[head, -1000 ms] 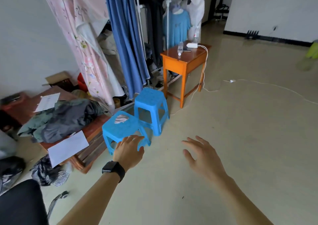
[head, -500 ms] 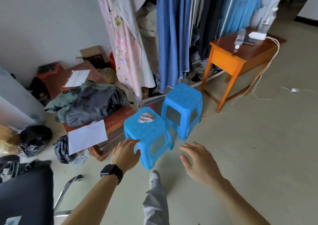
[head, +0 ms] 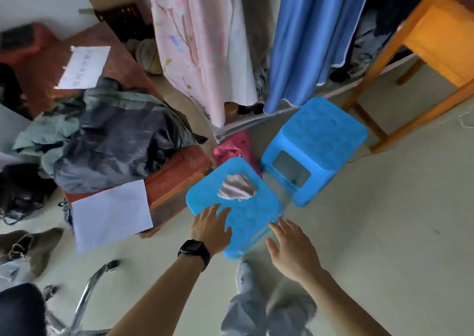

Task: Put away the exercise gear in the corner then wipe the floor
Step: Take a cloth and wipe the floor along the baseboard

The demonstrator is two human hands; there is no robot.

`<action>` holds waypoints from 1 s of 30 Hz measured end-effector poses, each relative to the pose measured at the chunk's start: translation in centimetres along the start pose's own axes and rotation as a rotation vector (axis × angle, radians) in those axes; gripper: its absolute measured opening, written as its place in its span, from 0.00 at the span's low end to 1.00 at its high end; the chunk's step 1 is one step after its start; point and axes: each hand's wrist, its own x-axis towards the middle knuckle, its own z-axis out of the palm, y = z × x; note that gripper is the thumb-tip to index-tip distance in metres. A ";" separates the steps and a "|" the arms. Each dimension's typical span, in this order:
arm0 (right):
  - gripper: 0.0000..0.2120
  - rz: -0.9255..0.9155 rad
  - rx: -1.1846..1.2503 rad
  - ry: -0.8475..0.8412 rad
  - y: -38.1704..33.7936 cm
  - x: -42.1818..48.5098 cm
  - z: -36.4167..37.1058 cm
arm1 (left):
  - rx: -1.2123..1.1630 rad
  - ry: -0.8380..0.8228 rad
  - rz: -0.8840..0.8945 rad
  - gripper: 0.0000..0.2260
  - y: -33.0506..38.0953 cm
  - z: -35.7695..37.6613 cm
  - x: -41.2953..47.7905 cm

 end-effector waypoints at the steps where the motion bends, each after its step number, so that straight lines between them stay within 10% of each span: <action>1: 0.26 0.014 -0.007 -0.046 0.4 2.3 1.4 | 0.024 -0.006 0.012 0.27 -0.2 0.9 2.3; 10: 0.39 -0.039 -0.110 -0.164 3.4 11.2 14.7 | 0.145 0.051 0.112 0.30 -2.3 9.1 15.7; 18: 0.34 0.069 0.212 -0.418 4.3 12.1 9.7 | 0.001 0.074 0.110 0.13 -1.1 7.1 16.9; 30: 0.32 0.210 0.731 0.220 4.8 -2.9 -12.9 | -0.469 -0.288 0.391 0.09 13.4 -9.6 3.2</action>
